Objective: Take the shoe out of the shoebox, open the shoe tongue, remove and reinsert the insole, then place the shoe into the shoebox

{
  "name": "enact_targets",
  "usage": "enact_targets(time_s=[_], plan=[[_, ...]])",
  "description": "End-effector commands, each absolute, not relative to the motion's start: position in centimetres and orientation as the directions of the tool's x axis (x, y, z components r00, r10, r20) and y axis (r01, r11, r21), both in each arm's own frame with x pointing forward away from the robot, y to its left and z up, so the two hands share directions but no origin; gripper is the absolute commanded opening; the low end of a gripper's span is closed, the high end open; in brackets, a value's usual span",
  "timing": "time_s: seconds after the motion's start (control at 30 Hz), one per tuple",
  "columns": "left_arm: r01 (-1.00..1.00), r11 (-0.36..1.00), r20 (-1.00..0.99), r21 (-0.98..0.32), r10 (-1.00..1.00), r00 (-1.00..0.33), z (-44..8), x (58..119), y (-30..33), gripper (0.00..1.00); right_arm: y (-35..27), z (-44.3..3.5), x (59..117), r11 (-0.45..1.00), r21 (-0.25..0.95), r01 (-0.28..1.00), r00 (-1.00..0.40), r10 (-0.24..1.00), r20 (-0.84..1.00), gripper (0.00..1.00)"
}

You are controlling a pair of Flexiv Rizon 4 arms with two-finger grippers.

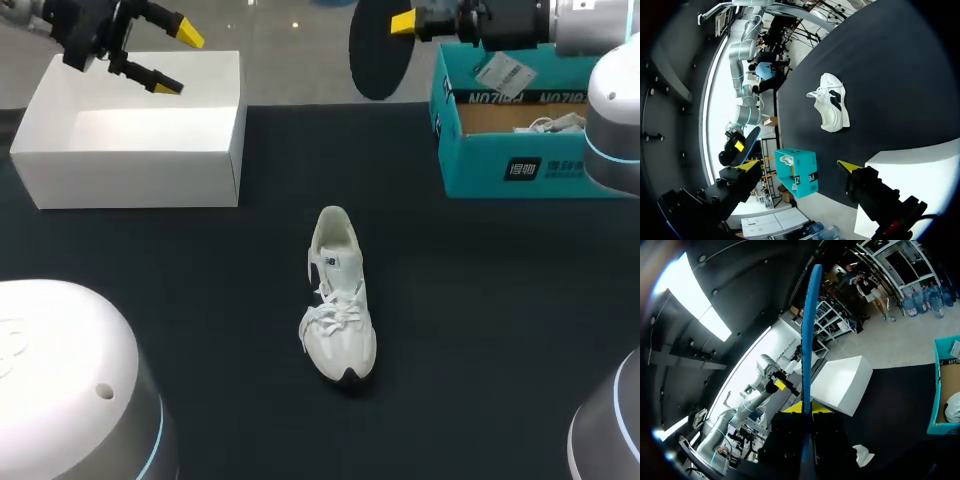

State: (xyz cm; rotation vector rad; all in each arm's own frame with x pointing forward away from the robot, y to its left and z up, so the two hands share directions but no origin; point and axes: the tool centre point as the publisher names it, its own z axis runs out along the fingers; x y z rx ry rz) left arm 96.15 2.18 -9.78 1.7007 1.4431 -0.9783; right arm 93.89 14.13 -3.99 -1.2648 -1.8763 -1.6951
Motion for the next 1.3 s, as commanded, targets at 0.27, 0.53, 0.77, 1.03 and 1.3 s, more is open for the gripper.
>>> enact_targets(time_s=[0.27,0.53,0.77,1.03,1.3], plan=[[0.987,-0.159,-0.876,0.039,0.469,0.11,-10.8,98.7,2.6,1.0,15.4,-4.5,94.5,-0.123,0.627,0.769,-0.537,0.408,0.738,0.0],[0.987,-0.159,-0.876,0.039,0.469,0.11,-10.8,98.7,2.6,1.0,15.4,-4.5,94.5,-0.123,0.627,0.769,-0.537,0.408,0.738,0.0],[0.987,-0.159,-0.876,0.039,0.469,0.11,-10.8,98.7,2.6,1.0,17.9,-7.0,97.5,-0.05,0.798,0.6,-0.775,0.212,0.596,0.0],[0.987,-0.159,-0.876,0.039,0.469,0.11,-10.8,98.7,2.6,1.0,19.9,-10.9,97.4,-0.016,0.782,0.623,-0.781,0.044,0.623,0.0],[0.987,-0.159,-0.876,0.039,0.469,0.11,-10.8,98.7,2.6,1.0,21.1,-13.6,94.7,0.065,0.727,0.683,-0.73,0.083,0.679,0.0]])
